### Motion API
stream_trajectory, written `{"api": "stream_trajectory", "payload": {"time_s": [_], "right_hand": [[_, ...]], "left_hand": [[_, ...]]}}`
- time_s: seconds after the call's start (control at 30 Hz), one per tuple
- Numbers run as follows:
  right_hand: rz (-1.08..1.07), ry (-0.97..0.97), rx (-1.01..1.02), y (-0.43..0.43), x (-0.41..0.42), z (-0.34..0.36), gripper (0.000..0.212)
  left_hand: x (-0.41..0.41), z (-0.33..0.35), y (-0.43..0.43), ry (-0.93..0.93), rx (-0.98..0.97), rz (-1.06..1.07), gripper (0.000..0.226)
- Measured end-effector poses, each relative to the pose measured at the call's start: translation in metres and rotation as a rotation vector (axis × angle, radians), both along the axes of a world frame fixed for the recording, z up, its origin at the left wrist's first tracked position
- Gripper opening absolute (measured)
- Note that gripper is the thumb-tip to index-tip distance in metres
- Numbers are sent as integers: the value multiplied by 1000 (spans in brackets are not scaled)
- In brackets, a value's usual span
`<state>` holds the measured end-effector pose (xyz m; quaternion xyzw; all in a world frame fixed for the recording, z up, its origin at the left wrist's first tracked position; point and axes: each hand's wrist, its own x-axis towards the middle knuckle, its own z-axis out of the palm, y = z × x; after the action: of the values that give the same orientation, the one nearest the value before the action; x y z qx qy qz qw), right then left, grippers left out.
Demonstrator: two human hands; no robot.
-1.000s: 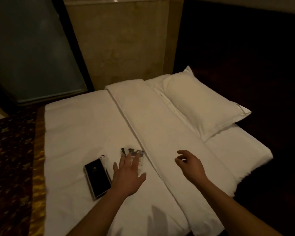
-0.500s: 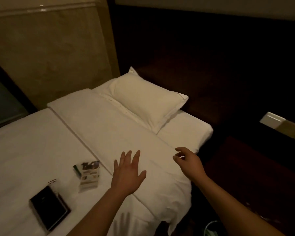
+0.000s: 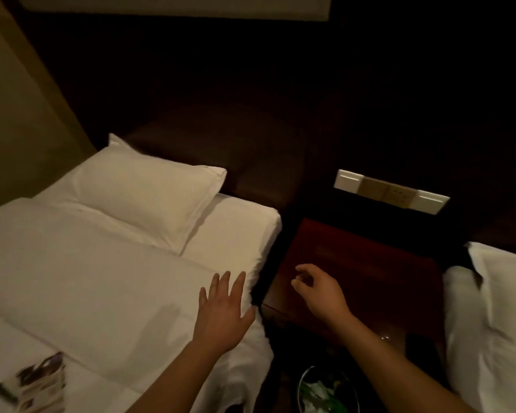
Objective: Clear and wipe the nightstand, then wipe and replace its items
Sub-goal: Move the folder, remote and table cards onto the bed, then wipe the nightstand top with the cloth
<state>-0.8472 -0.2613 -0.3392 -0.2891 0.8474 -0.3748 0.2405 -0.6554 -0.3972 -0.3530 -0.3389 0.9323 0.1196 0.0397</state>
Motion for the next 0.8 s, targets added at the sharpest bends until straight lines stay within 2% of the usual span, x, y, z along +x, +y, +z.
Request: {"api": "stream_trajectory", "payload": {"time_s": [0.17, 0.33, 0.47, 0.6, 0.67, 0.8], "right_hand": [[-137, -91, 63, 56, -35, -31, 39], [-369, -184, 145, 98, -56, -73, 36], [-499, -165, 219, 126, -78, -114, 37], [-682, 38, 348, 168, -104, -171, 50], [-687, 84, 444, 189, -116, -200, 60], [-641, 85, 631, 224, -130, -254, 73]], "left_hand": [[-63, -35, 10, -53, 73, -170, 80], [-125, -92, 4, -123, 148, -335, 82], [-171, -143, 0, -206, 170, -469, 80], [-205, -199, -16, -257, 122, -500, 75], [-218, -229, -22, -244, 90, -460, 74], [-239, -277, -21, -209, 43, -431, 89]]}}
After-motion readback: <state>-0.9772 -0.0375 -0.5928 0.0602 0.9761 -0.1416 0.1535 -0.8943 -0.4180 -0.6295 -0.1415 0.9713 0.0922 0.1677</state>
